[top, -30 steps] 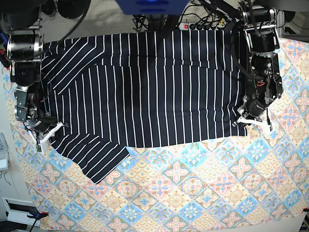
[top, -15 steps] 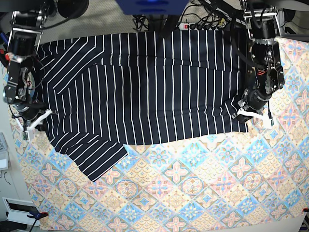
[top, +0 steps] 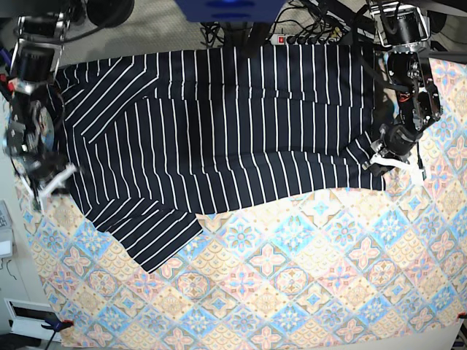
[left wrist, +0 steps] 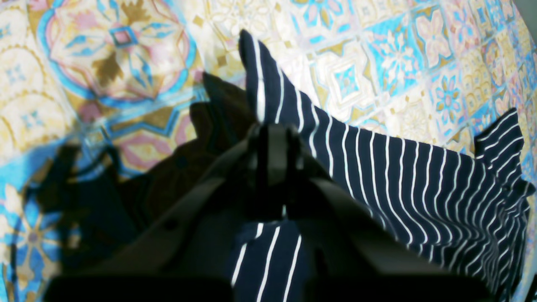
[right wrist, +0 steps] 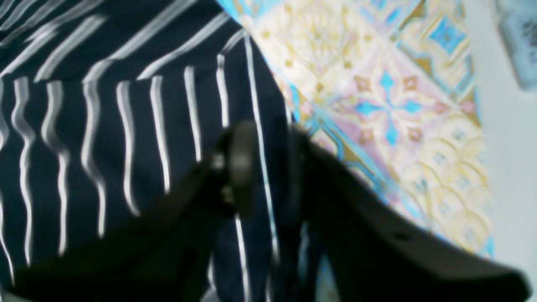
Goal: Fold the T-shirt properly
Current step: 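Drag the pinched shirt edges with both grippers toward the robot base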
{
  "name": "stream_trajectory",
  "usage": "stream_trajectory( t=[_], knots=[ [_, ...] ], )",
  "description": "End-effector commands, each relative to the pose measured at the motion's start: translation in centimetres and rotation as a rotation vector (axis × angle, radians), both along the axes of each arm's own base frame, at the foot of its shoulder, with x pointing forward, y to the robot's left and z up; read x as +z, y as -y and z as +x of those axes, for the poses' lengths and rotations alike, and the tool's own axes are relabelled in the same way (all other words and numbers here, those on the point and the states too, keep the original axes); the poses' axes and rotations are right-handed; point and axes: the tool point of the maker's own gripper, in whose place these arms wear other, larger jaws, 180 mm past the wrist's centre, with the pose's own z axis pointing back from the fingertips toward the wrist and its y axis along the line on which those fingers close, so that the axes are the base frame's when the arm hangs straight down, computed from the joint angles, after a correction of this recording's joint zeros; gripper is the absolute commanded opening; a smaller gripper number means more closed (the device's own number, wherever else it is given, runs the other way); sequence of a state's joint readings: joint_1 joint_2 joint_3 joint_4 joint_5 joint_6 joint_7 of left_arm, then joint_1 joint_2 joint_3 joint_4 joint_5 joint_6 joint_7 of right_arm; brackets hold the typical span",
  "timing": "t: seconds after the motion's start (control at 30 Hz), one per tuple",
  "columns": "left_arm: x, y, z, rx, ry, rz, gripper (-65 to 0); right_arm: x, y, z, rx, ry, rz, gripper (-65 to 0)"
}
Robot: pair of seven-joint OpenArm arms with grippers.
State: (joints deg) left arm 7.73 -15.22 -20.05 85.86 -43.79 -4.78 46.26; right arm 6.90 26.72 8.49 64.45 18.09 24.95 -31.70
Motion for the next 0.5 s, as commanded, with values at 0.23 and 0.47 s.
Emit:
stream_trajectory(
  t=[0.23,0.47],
  knots=[
    [1.2,-0.1,0.9,-0.002,0.047,0.005,-65.0,0.5,-1.2,5.6,0.081,0.032,-0.030,-30.3],
    [1.2,-0.2,0.9,0.002,0.046,0.005,-65.0,-1.9,0.5,5.7,0.042,0.003,-0.044,-29.7]
  ],
)
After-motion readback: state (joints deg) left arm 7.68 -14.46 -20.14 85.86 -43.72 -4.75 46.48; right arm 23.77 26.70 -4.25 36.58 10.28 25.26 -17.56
